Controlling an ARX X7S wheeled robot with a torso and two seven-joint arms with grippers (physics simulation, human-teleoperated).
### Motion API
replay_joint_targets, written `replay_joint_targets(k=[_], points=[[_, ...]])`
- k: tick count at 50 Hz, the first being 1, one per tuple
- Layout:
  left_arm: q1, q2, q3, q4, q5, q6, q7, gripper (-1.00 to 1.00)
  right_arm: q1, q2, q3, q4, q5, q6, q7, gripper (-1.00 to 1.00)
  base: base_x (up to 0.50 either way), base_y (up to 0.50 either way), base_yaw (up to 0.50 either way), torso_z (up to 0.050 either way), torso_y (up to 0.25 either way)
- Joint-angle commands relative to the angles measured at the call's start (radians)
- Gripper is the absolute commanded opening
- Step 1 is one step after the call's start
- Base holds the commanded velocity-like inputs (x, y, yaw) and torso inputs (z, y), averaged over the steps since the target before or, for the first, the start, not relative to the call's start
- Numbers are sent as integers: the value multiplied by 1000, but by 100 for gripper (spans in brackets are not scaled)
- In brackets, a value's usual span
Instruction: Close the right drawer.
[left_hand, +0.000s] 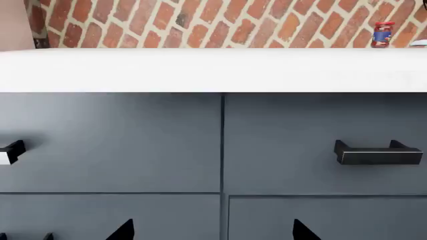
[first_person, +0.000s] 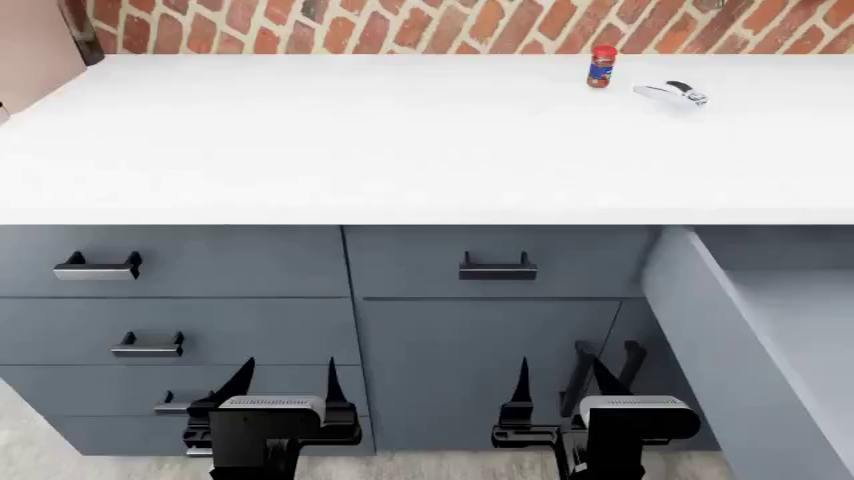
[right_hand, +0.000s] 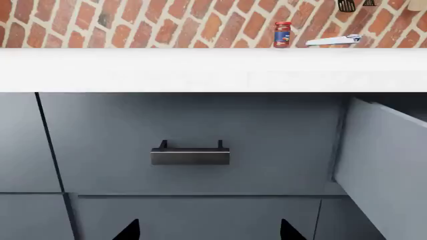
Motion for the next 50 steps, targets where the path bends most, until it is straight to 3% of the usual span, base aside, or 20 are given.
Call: replay_joint_targets(k=[1,9,50], points=[[9,-17,19,16,-19,2,-14,100,13,18,-17,38,14,-28,18,100,0,0,0,0,0],[9,-44,43,14,-44,8,-42,100,35,42,-54,79,28,-31,40,100,0,0,0,0,0],[-21,-91,85,-44,-119,42,-98,100,20,87,-113,-3,106,30,116,100,0,0,0,50,0]])
